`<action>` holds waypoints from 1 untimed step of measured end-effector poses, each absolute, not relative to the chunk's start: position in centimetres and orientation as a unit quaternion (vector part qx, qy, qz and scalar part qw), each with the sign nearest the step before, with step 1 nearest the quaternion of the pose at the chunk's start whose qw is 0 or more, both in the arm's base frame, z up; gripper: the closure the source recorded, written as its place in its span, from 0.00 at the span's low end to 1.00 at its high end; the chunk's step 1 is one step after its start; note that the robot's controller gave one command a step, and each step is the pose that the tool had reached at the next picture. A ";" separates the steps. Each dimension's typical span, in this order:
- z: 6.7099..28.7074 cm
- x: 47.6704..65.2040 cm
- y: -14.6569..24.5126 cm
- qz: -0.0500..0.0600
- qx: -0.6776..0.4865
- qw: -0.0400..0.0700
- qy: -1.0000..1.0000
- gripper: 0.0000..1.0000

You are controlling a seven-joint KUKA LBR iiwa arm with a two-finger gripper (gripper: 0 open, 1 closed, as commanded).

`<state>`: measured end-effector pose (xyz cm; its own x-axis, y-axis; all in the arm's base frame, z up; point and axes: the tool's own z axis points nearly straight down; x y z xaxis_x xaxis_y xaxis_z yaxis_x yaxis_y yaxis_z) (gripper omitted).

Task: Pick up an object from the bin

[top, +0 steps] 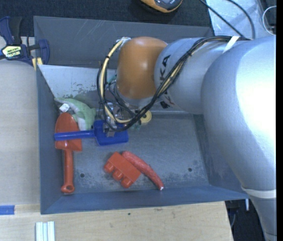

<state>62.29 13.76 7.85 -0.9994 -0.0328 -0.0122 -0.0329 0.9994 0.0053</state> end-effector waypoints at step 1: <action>9.7 62.0 13.7 0.002 -0.017 0.001 1.000 1.00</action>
Offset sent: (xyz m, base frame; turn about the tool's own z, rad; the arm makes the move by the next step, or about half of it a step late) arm 0.0000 0.0003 0.0618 0.0000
